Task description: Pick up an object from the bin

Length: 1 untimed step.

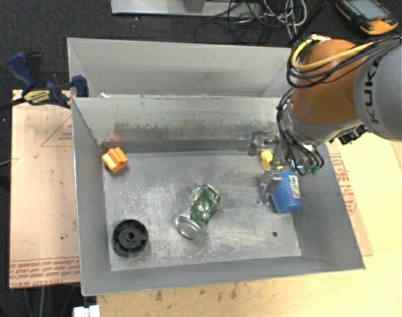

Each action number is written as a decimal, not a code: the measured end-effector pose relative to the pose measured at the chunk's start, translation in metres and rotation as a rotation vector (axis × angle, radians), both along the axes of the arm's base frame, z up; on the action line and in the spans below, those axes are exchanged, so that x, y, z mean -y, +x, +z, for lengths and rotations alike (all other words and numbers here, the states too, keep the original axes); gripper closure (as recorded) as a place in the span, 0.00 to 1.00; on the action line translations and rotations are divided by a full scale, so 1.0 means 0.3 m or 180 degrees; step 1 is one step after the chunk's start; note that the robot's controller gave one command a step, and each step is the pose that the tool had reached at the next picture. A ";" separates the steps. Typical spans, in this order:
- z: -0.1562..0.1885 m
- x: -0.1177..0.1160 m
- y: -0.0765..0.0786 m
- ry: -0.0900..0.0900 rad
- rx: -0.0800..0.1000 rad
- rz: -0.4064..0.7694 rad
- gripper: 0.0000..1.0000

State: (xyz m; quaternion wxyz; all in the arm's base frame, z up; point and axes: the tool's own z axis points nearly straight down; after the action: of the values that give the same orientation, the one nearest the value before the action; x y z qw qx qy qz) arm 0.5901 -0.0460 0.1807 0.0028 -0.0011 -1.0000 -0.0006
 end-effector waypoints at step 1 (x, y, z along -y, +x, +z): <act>0.014 0.000 0.006 -0.0002 0.0023 0.0003 0.00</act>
Offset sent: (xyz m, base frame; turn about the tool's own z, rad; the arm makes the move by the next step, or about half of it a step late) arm -0.0426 0.0248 -0.1050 -0.1532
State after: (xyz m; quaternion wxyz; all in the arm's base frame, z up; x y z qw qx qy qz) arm 0.5918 -0.0459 0.1851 -0.0008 -0.0005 -1.0000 -0.0003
